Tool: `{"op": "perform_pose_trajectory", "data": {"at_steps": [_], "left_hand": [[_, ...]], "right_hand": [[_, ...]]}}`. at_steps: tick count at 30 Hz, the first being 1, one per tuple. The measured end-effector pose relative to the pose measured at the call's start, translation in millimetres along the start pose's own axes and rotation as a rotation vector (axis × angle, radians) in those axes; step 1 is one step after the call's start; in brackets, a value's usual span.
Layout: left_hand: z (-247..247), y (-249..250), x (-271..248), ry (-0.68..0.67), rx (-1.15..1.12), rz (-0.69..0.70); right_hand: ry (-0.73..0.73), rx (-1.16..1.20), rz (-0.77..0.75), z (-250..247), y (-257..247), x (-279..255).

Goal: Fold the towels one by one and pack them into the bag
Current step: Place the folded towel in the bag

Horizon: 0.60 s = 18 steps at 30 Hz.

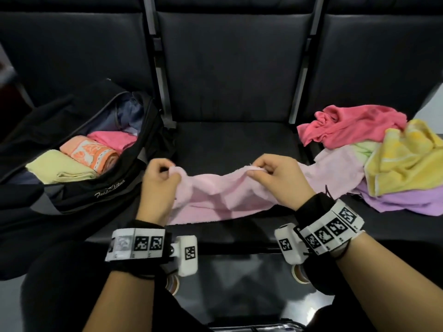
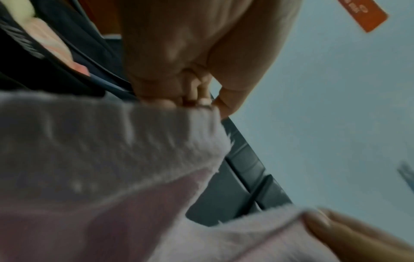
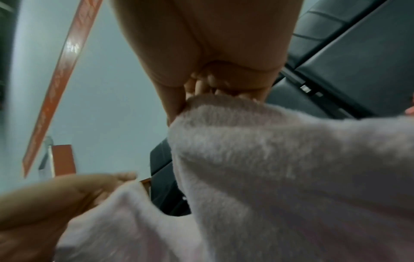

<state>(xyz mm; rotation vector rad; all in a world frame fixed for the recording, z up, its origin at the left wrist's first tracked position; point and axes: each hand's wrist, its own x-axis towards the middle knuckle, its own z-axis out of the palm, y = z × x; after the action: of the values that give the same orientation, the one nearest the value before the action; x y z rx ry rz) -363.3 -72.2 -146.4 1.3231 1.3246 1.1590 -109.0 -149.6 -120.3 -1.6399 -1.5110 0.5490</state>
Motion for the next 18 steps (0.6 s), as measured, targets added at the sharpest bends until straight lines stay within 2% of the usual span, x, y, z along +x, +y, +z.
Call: {"op": "perform_pose_trajectory", "data": {"at_steps": [2,5,8,10,13,18], "left_hand": [[15.1,16.2,-11.1,-0.180,0.038,0.055],[30.7,37.7,-26.2,-0.365,0.148,0.157],[42.4,52.0,-40.9,-0.483,0.258,0.271],[48.5,55.3,-46.5,-0.484,0.335,0.317],[53.4,58.5,-50.3,-0.417,0.418,0.351],[47.2,61.3,-48.1,-0.245,0.400,0.366]], "right_hand": [[-0.100,0.020,-0.031,5.7,-13.3,-2.6],[-0.234,0.024,-0.072,8.8,-25.0,-6.8],[-0.234,0.023,-0.082,5.5,-29.7,-10.7],[-0.213,0.042,-0.082,1.4,-31.1,-14.4],[-0.200,0.069,-0.082,-4.4,-31.2,-19.8],[-0.212,-0.099,-0.131,-21.6,-6.7,-27.3]]}}
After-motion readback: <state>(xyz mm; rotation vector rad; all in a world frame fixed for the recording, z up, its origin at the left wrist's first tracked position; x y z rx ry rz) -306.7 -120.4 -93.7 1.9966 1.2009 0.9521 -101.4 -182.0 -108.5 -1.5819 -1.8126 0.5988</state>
